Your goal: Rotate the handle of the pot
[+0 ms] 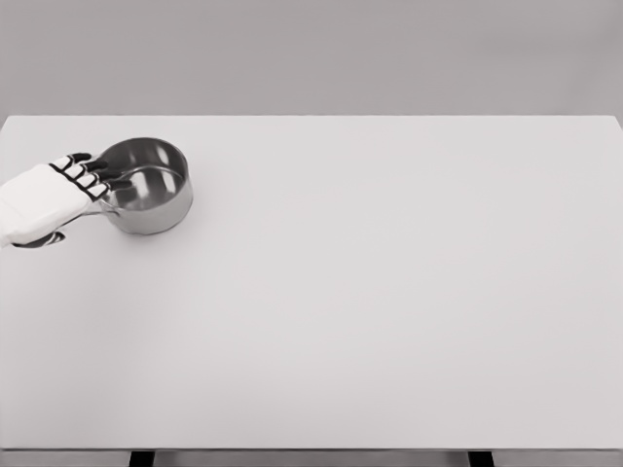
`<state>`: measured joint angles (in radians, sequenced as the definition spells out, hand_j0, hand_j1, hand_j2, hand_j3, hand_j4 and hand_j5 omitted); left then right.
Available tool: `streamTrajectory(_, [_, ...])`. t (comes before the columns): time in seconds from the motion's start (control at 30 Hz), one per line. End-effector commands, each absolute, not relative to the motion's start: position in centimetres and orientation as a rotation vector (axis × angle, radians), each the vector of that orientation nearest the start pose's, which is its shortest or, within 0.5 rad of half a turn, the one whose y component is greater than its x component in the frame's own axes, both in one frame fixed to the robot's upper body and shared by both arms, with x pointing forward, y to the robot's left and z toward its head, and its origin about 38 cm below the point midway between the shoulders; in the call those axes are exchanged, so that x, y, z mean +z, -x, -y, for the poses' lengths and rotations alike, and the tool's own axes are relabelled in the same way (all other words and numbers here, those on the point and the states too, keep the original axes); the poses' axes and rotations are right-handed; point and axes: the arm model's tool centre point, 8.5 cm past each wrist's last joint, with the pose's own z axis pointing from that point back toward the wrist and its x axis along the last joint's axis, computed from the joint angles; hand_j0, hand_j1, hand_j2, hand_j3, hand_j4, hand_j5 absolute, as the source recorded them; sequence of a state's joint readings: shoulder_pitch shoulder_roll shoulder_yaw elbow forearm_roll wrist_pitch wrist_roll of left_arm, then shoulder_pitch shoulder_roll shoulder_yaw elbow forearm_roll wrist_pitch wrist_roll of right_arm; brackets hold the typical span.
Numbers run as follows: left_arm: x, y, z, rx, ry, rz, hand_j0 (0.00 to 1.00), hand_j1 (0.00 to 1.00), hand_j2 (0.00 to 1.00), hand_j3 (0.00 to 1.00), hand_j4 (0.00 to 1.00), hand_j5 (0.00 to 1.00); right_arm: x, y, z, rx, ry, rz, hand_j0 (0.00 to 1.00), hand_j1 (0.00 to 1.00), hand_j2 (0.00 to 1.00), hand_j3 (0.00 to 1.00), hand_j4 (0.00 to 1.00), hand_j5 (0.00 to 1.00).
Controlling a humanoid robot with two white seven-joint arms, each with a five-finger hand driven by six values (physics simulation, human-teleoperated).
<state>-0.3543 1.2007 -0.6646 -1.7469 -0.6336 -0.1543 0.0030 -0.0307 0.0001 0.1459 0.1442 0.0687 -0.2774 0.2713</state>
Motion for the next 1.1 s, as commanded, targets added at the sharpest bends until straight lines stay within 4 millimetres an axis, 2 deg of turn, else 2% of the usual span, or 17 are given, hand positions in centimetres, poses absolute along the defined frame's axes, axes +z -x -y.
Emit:
streamTrajectory(0.0, [21.1, -37.0, -37.7, -1.980, -0.997, 1.259, 1.00, 1.00, 1.00, 1.00, 1.00, 1.00, -25.5, 0.6, 25.0, 0.240, -0.206, 0.122, 1.00, 1.00, 1.00, 1.00, 1.00, 1.00])
streamTrajectory(0.17, [20.7, -37.5, -38.7, -1.961, -1.014, 1.229, 1.00, 1.00, 1.00, 1.00, 1.00, 1.00, -25.5, 0.7, 25.0, 0.239, -0.204, 0.121, 1.00, 1.00, 1.00, 1.00, 1.00, 1.00])
streamTrajectory(0.43, [21.6, -37.8, -39.0, -1.943, -1.047, 1.239, 1.00, 1.00, 1.00, 1.00, 1.00, 1.00, -25.5, 0.6, 25.0, 0.240, -0.204, 0.122, 1.00, 1.00, 1.00, 1.00, 1.00, 1.00])
streamTrajectory(0.6, [21.9, -38.3, -40.0, -1.919, -1.074, 1.221, 1.00, 1.00, 1.00, 1.00, 1.00, 1.00, -25.5, 0.6, 25.0, 0.240, -0.204, 0.122, 1.00, 1.00, 1.00, 1.00, 1.00, 1.00])
streamTrajectory(0.97, [22.1, -37.8, -39.5, -1.932, -1.047, 1.240, 1.00, 1.00, 1.00, 1.00, 1.00, 1.00, -25.5, 0.6, 25.0, 0.240, -0.204, 0.122, 1.00, 1.00, 1.00, 1.00, 1.00, 1.00])
streamTrajectory(1.07, [21.4, -37.5, -39.6, -1.924, -1.021, 1.234, 1.00, 1.00, 1.00, 1.00, 1.00, 1.00, -25.5, 0.6, 25.0, 0.240, -0.204, 0.122, 1.00, 1.00, 1.00, 1.00, 1.00, 1.00])
